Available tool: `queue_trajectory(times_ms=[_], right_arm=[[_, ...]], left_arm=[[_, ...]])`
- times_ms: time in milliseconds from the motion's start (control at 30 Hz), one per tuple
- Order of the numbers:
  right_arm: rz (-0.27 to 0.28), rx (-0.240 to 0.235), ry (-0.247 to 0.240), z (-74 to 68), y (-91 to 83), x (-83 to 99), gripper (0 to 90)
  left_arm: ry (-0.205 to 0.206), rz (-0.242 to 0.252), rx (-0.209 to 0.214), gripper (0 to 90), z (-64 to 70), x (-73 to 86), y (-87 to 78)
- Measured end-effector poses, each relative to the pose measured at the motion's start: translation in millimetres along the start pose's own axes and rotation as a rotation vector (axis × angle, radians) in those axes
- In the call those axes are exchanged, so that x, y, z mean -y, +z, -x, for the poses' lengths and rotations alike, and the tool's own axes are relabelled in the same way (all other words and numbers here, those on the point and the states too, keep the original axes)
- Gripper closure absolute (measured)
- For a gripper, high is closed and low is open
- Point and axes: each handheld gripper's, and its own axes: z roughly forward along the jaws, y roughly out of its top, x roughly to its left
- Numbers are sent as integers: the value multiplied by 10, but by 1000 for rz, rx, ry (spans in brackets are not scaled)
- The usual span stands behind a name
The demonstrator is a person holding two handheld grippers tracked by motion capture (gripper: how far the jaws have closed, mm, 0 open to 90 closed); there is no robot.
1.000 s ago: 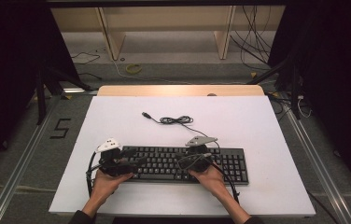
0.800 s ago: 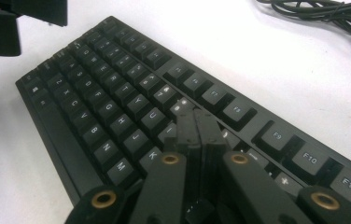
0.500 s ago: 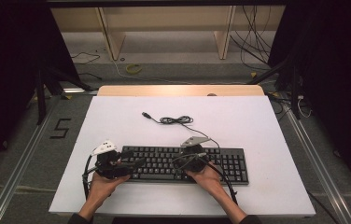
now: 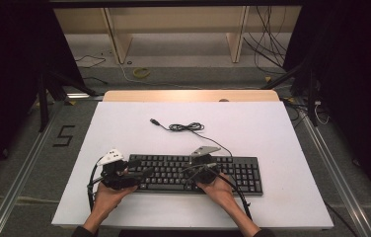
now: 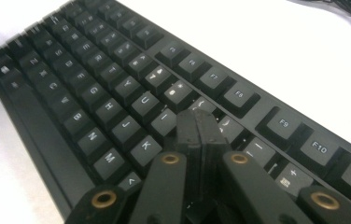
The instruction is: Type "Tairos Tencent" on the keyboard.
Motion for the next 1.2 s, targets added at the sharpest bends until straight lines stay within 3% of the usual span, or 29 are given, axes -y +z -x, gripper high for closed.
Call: queue_trajectory(times_ms=[133, 333, 433, 633, 1200], right_arm=[[54, -32, 36, 34, -89, -1, 833], [86, -66, 60, 53, -183, 14, 676], [90, -71, 64, 50, -232, 31, 574], [117, -73, 80, 77, -347, 70, 452], [159, -76, 92, 98, -567, 154, 367]], left_arm=[[-5, -2, -4, 338, -20, 3, 16], [1, -25, -28, 416, -34, 3, 43], [-8, -34, -35, 455, -45, 7, 54], [-2, -58, -39, 530, -50, 11, 71], [51, -134, -83, 886, -41, 38, 58]])
